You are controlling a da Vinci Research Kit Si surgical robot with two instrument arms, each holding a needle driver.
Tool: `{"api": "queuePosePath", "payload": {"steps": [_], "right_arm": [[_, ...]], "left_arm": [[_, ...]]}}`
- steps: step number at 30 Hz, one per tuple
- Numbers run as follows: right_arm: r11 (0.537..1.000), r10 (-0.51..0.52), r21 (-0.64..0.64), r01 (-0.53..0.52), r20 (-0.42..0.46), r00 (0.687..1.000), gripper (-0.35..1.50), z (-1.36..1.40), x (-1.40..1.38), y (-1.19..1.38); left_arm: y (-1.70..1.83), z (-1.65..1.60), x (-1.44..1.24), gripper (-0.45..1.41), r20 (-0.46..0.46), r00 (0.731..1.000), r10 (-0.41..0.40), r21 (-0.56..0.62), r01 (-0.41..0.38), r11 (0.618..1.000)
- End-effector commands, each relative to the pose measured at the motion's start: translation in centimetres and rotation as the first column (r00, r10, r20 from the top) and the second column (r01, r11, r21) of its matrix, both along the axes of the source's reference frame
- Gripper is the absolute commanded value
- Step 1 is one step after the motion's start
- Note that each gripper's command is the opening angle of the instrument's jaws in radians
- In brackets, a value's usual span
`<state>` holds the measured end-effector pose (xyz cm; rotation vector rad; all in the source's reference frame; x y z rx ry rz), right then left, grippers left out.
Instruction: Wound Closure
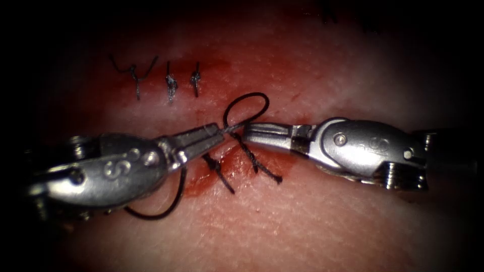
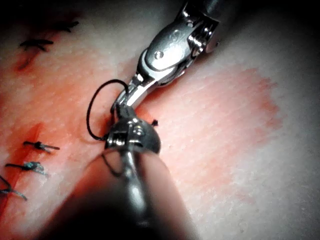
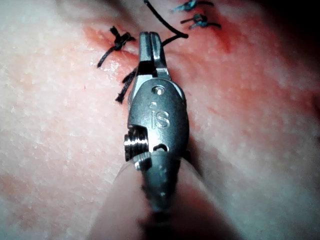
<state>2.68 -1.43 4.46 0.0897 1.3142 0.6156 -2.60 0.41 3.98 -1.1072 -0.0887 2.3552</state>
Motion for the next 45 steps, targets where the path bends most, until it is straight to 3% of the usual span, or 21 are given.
{"api": "queuePosePath", "payload": {"steps": [1,11,16,28,35,45], "right_arm": [[1.000,0.001,0.020,0.000,-0.025,1.000,-0.35,0.15,0.16,0.02],[0.994,0.066,0.098,-0.046,-0.207,0.976,-0.35,0.37,0.32,0.26],[0.984,0.090,0.175,-0.027,-0.361,0.928,-0.35,0.38,0.30,0.34],[0.955,0.090,0.283,0.088,-0.561,0.823,-0.35,0.44,0.25,0.46],[0.935,0.004,0.275,0.225,-0.642,0.767,-0.35,0.44,0.23,0.47],[0.882,-0.180,0.227,0.414,-0.650,0.739,-0.35,0.33,0.21,0.55]], "left_arm": [[-0.05,0.07,-0.06,-0.45,0.010,1.000,0.010,0.002,-0.010,1.000],[-0.08,0.26,-0.02,-0.45,0.034,0.996,0.080,0.009,-0.081,0.997],[-0.01,0.49,-0.01,-0.45,0.039,0.994,0.107,0.004,-0.107,0.994],[0.03,0.94,-0.13,-0.45,0.067,0.985,0.156,0.007,-0.157,0.988],[0.12,1.09,-0.11,-0.45,0.090,0.982,0.169,0.006,-0.170,0.985],[0.16,1.12,-0.13,-0.45,0.116,0.974,0.195,-0.001,-0.196,0.981]]}}
